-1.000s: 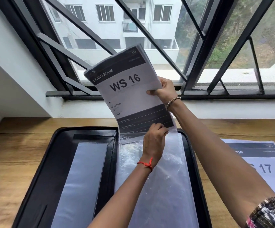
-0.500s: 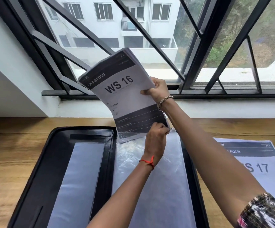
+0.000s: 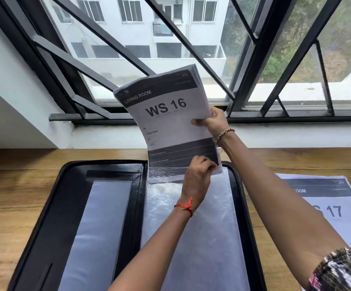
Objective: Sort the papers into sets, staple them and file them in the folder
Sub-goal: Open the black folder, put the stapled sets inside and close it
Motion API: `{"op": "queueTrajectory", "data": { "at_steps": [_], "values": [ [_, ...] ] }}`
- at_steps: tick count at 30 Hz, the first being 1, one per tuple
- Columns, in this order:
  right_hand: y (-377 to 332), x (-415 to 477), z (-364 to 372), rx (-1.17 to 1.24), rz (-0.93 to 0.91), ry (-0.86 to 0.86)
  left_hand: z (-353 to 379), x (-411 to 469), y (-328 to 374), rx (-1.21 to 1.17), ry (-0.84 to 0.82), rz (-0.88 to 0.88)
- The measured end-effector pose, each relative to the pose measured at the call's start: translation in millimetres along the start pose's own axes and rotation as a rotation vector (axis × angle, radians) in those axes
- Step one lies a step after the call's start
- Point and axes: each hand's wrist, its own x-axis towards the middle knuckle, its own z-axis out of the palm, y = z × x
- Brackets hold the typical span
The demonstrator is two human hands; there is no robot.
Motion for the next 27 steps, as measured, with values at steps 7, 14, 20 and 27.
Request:
{"op": "queueTrajectory", "data": {
  "at_steps": [7, 14, 20, 27],
  "values": [
    [13.4, -9.0, -10.9, 0.012, 0.067, -0.030, 3.8, 7.0, 0.2, -0.027, -0.016, -0.016],
    [27.0, -19.4, -20.7, -0.019, 0.145, 0.007, 11.8, -3.8, 4.2, -0.015, -0.037, 0.006],
    [22.9, -19.7, -14.1, -0.023, 0.123, 0.065, 10.1, -3.3, 6.3, -0.032, -0.048, -0.020],
    [28.2, -24.6, -17.6, -0.019, 0.177, 0.049, 10.1, 4.2, 11.8, -0.072, -0.011, -0.077]
  ]
}}
